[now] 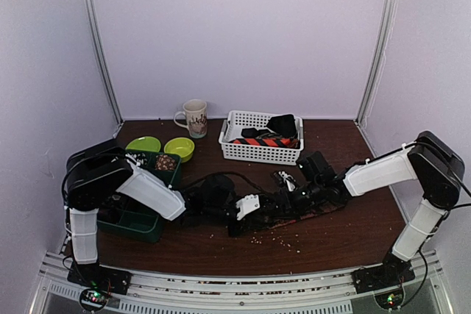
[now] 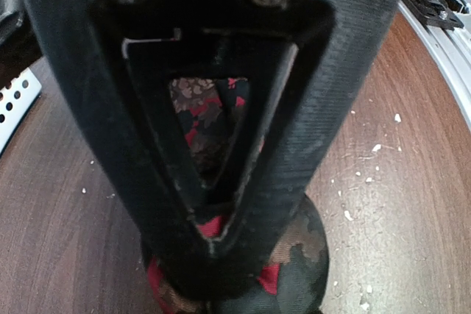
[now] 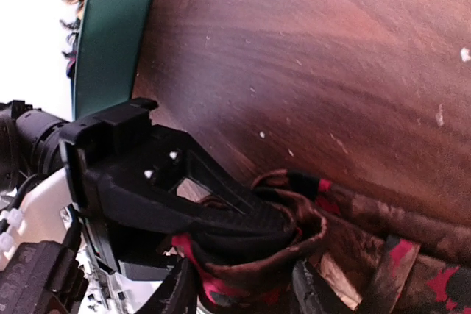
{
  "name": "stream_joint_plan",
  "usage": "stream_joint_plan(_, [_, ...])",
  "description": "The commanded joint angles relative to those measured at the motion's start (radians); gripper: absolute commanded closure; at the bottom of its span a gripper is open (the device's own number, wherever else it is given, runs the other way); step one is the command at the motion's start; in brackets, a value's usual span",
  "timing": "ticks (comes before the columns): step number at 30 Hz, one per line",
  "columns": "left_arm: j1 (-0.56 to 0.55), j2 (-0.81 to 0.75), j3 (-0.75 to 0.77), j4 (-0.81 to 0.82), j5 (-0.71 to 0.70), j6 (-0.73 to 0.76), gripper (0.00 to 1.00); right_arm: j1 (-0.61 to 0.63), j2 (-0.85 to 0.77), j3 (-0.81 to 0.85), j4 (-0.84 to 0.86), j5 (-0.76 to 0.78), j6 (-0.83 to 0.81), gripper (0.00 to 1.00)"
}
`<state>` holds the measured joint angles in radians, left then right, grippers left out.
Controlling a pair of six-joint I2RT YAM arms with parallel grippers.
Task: Roll the ties
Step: Roll the tie at the center of the board.
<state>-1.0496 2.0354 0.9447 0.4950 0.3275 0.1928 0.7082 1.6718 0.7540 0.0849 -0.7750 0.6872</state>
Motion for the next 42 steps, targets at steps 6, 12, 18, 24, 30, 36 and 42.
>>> stream_joint_plan(6, [0.003,0.063,-0.026,-0.178,0.040,0.009,0.80,0.003,-0.004,-0.004,-0.016,0.021,-0.030,0.93])
stream_joint_plan(12, [0.016,0.046,-0.031,-0.143,0.036,-0.007,0.51,-0.012,0.032,-0.030,-0.032,0.024,-0.044,1.00])
stream_joint_plan(18, [0.036,-0.073,-0.068,-0.002,0.019,-0.049,0.25,-0.057,0.043,-0.097,-0.016,0.026,-0.050,1.00])
stream_joint_plan(24, [0.036,-0.218,-0.221,0.262,-0.114,-0.125,0.04,-0.093,0.061,-0.113,-0.039,0.039,-0.099,1.00])
stream_joint_plan(30, [0.063,-0.266,-0.365,0.581,-0.244,-0.342,0.02,-0.108,0.088,-0.097,-0.063,0.056,-0.128,1.00])
stream_joint_plan(36, [0.032,-0.137,-0.239,0.394,-0.036,-0.277,0.02,-0.110,0.115,-0.112,-0.050,0.070,-0.130,1.00])
stream_joint_plan(42, [-0.020,0.064,-0.127,0.535,-0.099,-0.380,0.05,-0.110,0.133,-0.129,-0.009,0.069,-0.107,1.00])
